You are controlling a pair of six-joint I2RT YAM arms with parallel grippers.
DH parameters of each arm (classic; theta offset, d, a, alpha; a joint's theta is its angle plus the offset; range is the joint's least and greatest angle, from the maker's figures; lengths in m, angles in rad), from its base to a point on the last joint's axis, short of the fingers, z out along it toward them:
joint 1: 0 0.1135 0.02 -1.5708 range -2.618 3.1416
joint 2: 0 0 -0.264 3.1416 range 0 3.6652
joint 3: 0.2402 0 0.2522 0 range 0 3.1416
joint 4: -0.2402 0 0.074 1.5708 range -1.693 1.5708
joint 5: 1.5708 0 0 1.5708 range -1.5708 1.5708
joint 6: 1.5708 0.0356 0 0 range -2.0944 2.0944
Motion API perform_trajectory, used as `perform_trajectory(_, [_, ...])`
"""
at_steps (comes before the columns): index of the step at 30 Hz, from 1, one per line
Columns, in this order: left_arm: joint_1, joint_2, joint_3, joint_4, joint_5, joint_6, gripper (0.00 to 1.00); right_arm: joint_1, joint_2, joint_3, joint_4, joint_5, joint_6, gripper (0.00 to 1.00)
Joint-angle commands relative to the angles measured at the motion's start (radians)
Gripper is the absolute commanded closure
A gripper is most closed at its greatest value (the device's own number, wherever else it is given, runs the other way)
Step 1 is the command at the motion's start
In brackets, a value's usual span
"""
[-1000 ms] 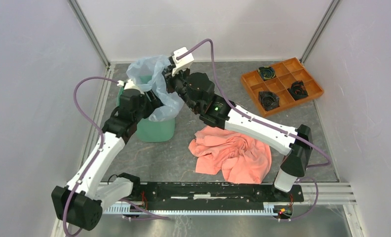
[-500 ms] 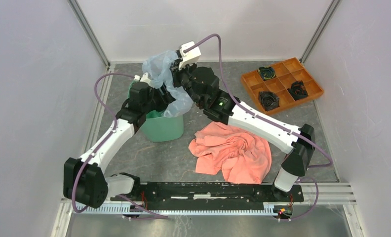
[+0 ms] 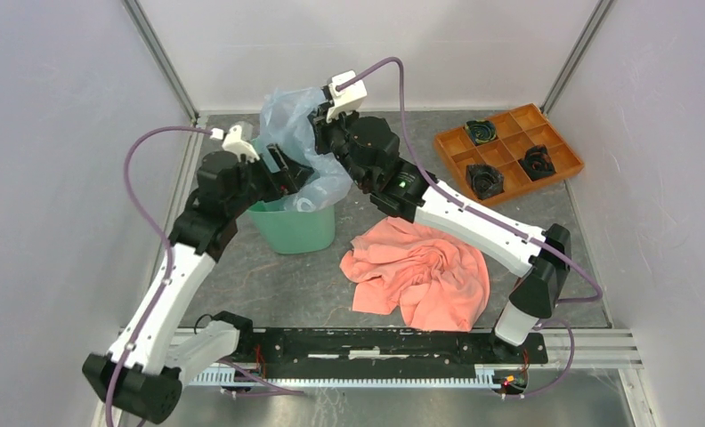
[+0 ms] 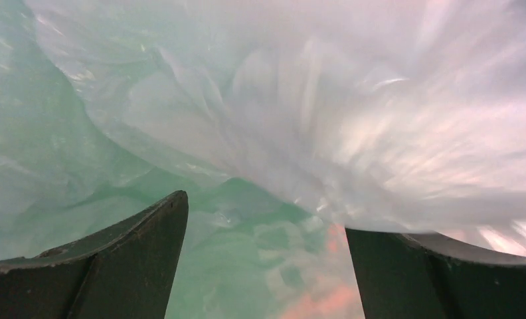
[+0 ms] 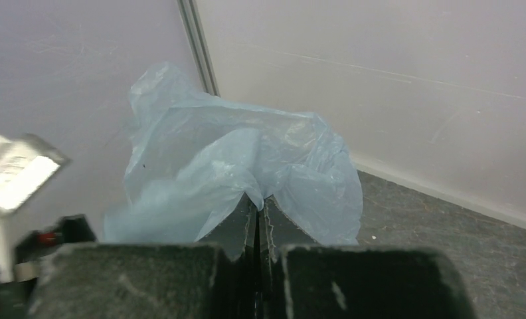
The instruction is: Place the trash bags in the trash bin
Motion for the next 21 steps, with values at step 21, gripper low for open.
perform_trajectory(21, [-0.006, -0.514, 0.038, -0.246, -0.506, 0.25, 0.0, 0.082, 0.19, 0.125, 0.388, -0.187, 0.456, 0.99])
